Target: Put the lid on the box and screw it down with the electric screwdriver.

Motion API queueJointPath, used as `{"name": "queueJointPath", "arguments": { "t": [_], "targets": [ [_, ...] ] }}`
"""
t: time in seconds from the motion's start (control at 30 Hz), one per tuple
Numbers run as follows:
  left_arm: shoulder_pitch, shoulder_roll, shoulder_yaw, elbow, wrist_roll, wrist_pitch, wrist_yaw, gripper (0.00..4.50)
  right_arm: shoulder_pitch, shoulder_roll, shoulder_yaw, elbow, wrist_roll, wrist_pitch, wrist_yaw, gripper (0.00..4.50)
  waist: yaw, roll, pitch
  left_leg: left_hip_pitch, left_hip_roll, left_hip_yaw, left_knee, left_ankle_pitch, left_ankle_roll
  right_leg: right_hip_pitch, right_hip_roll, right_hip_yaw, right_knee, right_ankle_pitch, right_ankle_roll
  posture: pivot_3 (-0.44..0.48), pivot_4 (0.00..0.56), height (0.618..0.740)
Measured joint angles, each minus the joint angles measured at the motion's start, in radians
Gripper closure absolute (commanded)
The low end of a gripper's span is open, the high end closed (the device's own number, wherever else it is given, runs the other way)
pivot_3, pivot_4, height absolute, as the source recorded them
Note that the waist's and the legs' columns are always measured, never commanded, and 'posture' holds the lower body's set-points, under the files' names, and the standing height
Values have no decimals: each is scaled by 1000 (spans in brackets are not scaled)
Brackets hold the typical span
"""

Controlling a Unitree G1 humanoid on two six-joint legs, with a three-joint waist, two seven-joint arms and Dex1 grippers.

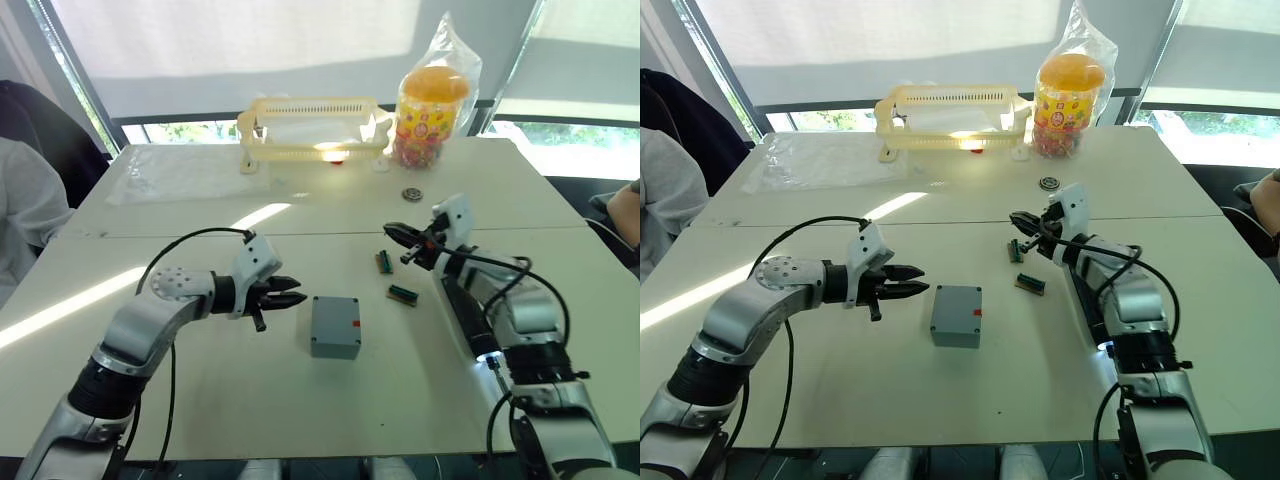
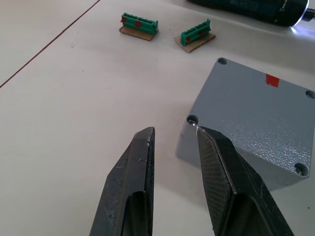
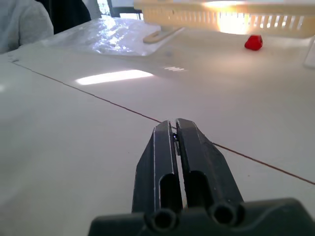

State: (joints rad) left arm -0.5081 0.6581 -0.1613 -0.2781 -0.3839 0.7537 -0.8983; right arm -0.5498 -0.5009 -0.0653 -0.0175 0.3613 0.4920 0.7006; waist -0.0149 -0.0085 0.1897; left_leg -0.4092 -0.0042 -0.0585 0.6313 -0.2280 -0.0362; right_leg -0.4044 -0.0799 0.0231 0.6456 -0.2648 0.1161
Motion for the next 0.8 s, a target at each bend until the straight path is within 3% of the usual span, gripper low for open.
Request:
{"name": "queueJointPath", "arguments": {
  "t": [0.17, 0.27, 0.8],
  "targets": [
    [-13, 13, 0, -31, -33, 7, -38, 3174, 157, -40, -14, -322, 154, 202, 12, 4445, 0, 0, 0, 0, 0, 0, 0, 0, 0, 0, 0, 0, 0, 0, 0, 0, 150, 740],
    [-17, 23, -5, -41, -42, 6, -61, 3174, 222, -46, -8, -422, 202, 266, 7, 4445, 0, 0, 0, 0, 0, 0, 0, 0, 0, 0, 0, 0, 0, 0, 0, 0, 150, 740],
    [-17, 64, -33, -41, -38, -1, -115, 3174, 274, -42, 65, -487, 200, 295, -49, 4445, 0, 0, 0, 0, 0, 0, 0, 0, 0, 0, 0, 0, 0, 0, 0, 0, 150, 740]
  ]
}}
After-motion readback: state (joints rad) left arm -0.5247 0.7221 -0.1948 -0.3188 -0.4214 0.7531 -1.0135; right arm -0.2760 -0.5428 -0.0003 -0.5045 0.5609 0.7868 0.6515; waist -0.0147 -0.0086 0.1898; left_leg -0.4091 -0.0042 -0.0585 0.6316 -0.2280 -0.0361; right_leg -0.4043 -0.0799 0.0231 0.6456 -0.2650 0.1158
